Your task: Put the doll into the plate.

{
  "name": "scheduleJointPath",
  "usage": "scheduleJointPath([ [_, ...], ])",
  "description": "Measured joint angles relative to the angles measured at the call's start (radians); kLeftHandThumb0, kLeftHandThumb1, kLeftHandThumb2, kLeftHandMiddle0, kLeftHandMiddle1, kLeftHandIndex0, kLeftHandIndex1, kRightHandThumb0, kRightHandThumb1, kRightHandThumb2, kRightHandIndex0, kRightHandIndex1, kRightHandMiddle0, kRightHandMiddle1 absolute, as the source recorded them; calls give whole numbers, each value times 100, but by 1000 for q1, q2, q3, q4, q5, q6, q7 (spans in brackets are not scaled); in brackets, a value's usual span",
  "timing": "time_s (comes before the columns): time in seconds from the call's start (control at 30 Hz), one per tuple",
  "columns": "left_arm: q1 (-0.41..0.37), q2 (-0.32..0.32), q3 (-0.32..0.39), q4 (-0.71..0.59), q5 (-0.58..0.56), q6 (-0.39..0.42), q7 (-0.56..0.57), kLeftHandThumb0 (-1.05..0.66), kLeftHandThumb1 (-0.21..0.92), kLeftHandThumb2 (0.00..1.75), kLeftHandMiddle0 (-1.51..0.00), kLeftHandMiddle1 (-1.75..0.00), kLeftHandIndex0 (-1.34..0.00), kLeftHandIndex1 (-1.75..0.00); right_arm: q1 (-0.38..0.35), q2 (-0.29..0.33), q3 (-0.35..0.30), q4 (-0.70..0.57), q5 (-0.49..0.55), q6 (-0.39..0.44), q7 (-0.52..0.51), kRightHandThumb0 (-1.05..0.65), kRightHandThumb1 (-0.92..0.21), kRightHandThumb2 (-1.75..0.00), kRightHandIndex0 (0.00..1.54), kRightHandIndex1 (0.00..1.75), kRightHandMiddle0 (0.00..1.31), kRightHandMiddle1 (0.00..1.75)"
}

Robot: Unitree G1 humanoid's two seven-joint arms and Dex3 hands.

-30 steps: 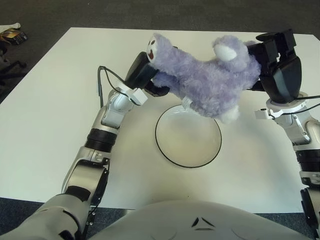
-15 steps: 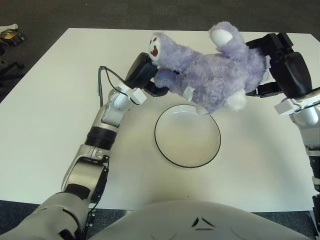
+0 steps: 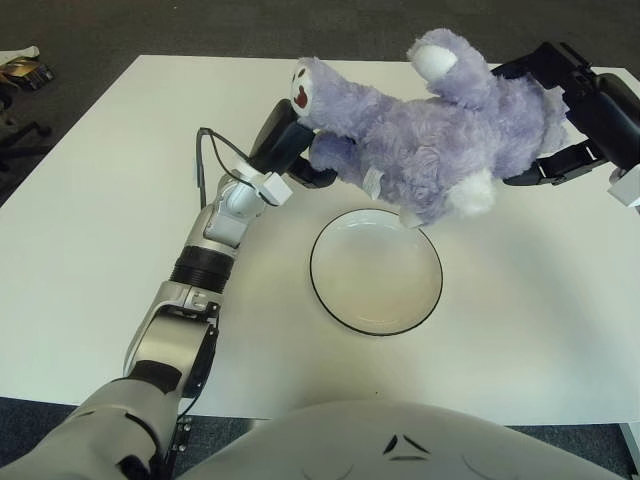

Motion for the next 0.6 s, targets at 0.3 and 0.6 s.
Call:
scheduleJointPath([
  [0.3,-4,1,3,5,17,-5,19,0,-10,175,-97,-163,-69,-175,0,10,-14,0,0,-3,19,-97,-40,-85,2,102,0,96],
  [0.6,-14,0,3,14,20,-8,30,0,-10,175,-96,-163,-69,-175,0,16,-25,0,0,-4,24,-97,-40,-85,2,102,0,96],
])
